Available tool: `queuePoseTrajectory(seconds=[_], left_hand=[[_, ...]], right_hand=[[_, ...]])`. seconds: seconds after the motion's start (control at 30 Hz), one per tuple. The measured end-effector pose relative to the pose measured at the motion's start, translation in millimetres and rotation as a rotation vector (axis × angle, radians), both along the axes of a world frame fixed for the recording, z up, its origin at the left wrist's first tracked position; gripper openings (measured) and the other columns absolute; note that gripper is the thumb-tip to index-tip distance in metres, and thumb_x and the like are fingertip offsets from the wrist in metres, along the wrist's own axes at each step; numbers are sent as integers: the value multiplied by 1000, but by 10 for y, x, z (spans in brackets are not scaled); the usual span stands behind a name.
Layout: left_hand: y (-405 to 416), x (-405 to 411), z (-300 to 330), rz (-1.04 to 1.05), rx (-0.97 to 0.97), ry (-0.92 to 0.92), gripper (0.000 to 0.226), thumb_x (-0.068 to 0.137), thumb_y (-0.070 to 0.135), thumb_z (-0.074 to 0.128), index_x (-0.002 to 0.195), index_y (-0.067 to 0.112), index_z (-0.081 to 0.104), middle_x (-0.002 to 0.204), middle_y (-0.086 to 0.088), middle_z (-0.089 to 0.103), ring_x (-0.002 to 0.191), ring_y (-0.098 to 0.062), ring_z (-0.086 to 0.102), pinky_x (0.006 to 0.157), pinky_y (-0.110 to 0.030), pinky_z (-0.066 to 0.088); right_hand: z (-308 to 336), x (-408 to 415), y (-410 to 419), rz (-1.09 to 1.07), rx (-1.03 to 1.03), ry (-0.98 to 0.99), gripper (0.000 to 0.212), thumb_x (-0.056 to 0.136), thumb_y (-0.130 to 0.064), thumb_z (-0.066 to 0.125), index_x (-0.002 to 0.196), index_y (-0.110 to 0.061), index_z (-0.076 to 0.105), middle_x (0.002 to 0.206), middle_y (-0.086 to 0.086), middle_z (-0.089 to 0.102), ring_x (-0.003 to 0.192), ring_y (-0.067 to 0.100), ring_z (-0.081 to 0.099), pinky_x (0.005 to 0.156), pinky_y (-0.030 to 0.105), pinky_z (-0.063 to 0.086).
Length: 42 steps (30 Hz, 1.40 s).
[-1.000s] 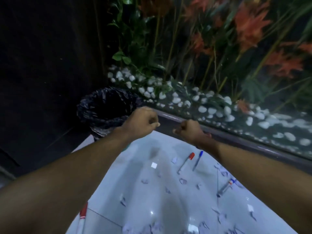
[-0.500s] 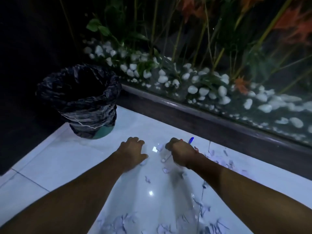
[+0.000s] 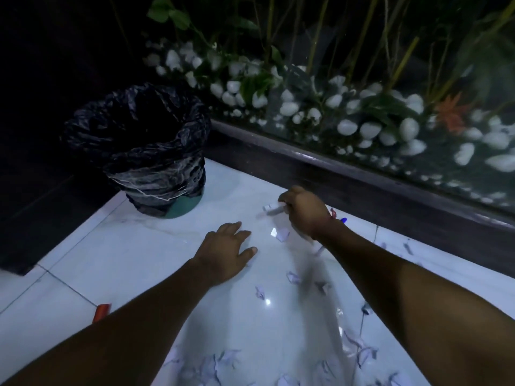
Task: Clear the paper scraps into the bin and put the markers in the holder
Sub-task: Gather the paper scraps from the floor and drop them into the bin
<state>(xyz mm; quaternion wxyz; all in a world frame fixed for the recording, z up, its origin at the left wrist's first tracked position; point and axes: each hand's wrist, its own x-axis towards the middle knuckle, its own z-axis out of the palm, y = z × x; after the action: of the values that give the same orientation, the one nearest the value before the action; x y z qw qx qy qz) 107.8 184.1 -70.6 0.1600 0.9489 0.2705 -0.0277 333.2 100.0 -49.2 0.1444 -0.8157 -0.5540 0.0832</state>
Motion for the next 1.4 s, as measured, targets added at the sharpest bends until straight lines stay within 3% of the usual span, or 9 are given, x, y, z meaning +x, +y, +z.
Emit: queuePoseTrajectory(seconds=[0.13,0.3,0.5,0.73,0.9,1.03,1.23,1.33,1.4], left_hand=[[-31,-32,-78,-9,42,54,84,78,70,10,146,25,32,158,-3,20,145,-21,17,115,-44,22],[-99,24,-98,17,58,80,71,88,63,23,146,23,29,159,-4,17,146,-23,13,116,-48,18],[-81,-147,-79,47,103,-31,67,87,53,18,129,14,53,141,-13,49,130,-29,43,102,-45,38],[-340,-458,-130,-12,123,-57,52,91,44,32,122,12,58,131,-16,57,120,-34,53,96,-44,45],[-276,-628,-58,73,69,-144,58,91,41,30,130,5,54,134,-16,55,123,-31,52,105,-39,37],[-96,-845,19,236,57,-73,59,90,38,30,131,2,52,139,-21,48,126,-35,48,104,-42,38],[-92,-1267,-13,143,64,-28,64,86,40,27,125,1,59,134,-21,54,121,-38,53,102,-45,41],[-109,-1330,30,148,17,-57,60,85,36,29,121,1,62,129,-20,58,118,-37,55,102,-43,41],[-113,-1370,83,204,-3,-61,54,86,30,34,125,2,59,133,-19,55,122,-35,52,105,-40,38]], right_hand=[[-84,-98,216,71,-148,17,32,66,0,64,88,-24,66,96,2,56,93,26,58,73,32,46],[-137,-147,81,4,-36,66,49,76,1,64,123,-15,64,121,6,62,111,26,57,89,30,47],[-159,-377,-569,204,-89,-44,44,95,-33,47,134,-15,53,142,10,50,127,26,47,104,37,39],[-224,-606,-1150,365,-10,-32,31,89,-24,48,110,-6,63,111,15,64,96,32,61,80,42,52],[-199,-905,-660,291,22,-3,50,90,-34,48,134,-10,52,136,16,54,124,31,51,104,39,40],[-321,-1150,-658,407,-29,-60,49,87,-36,45,123,-7,60,132,23,56,120,39,54,97,47,48],[-313,-1220,-1170,528,64,6,34,80,-19,59,111,-6,64,117,17,62,105,32,59,90,35,46],[-242,-1318,-909,475,119,54,36,83,-23,57,114,-7,63,114,14,63,104,31,59,85,38,51],[-218,-1474,-619,471,122,65,44,86,-27,55,124,-7,59,126,17,59,115,32,55,94,40,50]])
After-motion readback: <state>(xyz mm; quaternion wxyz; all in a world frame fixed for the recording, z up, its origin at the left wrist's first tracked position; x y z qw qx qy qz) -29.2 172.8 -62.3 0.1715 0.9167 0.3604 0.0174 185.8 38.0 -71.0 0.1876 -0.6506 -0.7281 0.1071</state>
